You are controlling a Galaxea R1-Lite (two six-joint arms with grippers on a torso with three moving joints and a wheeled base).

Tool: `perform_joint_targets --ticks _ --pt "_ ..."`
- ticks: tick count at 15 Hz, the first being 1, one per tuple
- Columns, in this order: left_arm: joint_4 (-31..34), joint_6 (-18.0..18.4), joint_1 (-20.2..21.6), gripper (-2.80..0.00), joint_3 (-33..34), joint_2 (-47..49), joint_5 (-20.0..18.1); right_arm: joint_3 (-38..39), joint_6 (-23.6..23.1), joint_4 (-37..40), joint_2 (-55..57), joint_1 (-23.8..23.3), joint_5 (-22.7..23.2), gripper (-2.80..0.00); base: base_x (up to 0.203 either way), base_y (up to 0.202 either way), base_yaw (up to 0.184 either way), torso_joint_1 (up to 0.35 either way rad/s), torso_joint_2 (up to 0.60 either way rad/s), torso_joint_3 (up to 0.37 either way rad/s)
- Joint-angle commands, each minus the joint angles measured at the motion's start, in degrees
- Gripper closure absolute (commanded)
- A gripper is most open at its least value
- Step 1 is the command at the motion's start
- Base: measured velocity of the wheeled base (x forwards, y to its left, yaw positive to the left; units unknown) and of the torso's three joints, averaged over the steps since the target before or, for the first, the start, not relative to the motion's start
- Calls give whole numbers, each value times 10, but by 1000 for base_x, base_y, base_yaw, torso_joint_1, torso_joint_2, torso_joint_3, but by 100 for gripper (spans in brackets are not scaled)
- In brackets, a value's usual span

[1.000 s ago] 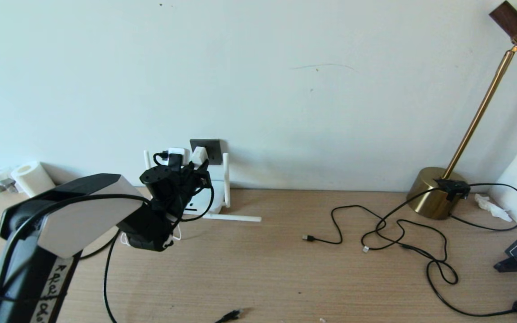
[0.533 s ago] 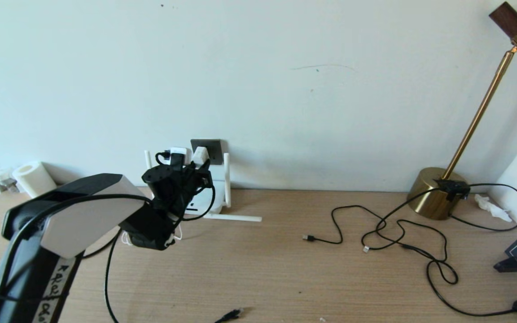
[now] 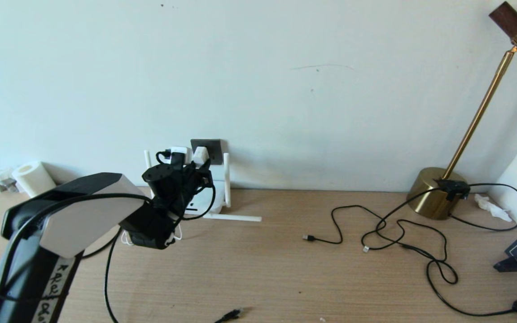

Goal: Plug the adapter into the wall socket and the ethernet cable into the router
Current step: Plug plug into socket

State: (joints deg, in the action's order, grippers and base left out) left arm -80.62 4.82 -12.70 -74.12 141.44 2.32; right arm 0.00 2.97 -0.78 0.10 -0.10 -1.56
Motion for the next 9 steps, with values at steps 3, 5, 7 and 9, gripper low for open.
perform_joint_targets --ticks 3,5,7,9 --pt "-9 0 0 0 18 -17 1 0 0 0 0 0 0 0 0 0 0 0 0 0" --pt "-10 0 1 0 20 -21 1 0 0 0 0 0 0 0 0 0 0 0 0 0" --pt "-10 0 2 0 20 -22 1 0 0 0 0 0 0 0 0 0 0 0 0 0" --pt "-10 0 1 0 25 -22 2 0 0 0 0 0 0 0 0 0 0 0 0 0"
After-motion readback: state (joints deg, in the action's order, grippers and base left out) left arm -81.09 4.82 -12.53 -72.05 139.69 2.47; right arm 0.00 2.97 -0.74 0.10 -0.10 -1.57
